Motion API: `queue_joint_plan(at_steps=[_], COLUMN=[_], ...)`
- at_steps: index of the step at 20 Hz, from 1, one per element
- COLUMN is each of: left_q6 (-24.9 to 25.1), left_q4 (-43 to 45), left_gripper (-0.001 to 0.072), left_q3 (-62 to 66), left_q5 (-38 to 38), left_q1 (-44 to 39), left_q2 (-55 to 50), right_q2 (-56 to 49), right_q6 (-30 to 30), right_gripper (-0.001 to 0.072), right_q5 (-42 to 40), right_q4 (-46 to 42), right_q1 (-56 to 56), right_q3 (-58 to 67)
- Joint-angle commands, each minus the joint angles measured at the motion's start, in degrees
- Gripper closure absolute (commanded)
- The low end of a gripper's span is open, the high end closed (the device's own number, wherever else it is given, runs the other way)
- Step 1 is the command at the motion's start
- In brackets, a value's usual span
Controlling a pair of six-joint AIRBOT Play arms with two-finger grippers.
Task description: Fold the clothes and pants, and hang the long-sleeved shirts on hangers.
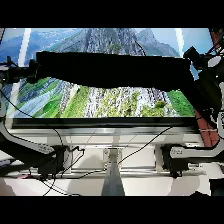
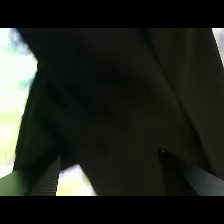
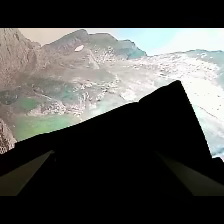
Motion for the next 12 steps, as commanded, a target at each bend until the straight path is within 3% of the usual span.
queue_joint_plan(at_steps=[1, 2, 3, 5, 6, 8, 9, 10, 11, 12], left_q6=[1.46, 2.6, 3.17, 3.21, 3.21, 3.43, 4.76, 8.55, 13.77, 18.36], left_q4=[-0.11, -0.11, -0.11, -0.09, -0.04, 0.09, 0.09, 0.11, 0.11, 0.09], left_gripper=[-0.0001, 0.0006, 0.0114, 0.0505, 0.0654, 0.0697, 0.0697, 0.0697, 0.0697, 0.0698], left_q3=[-0.63, -0.57, -0.11, 0.7, 0.87, 1.16, 1.57, 2.23, 2.99, 3.61], left_q5=[16.09, 20.02, 23.08, 26.49, 26.86, 26.77, 26.77, 26.4, 25.62, 24.33], left_q1=[-2.67, -2.93, -2.95, -2.95, -2.95, -3.19, -3.3, -3.54, -3.76, -3.98], left_q2=[-1.99, -1.92, -1.9, -1.92, -1.92, -1.6, -0.94, 0.02, 1.66, 3.65], right_q2=[0.02, 0.02, 0.02, 0.02, 0.02, 0.0, 0.0, 0.0, 0.0, -0.2], right_q6=[-7.3, -8.35, -8.57, -8.55, -8.55, -8.5, -8.5, -8.5, -8.5, -8.48], right_gripper=[0.003, 0.0031, 0.0031, 0.0031, 0.0031, 0.0032, 0.0098, 0.0306, 0.0634, 0.0694], right_q5=[0.92, 1.07, 1.01, -0.85, -2.21, -4.31, -4.81, -4.79, -4.76, -4.76], right_q4=[0.22, 0.2, 0.17, 0.2, 0.2, 0.22, 0.22, 0.22, 0.2, 0.2], right_q1=[1.33, 2.38, 3.54, 6.23, 7.69, 10.73, 12.48, 14.12, 15.91, 17.81], right_q3=[0.94, 1.68, 2.49, 4.0, 4.61, 5.81, 6.4, 6.97, 7.41, 7.89])
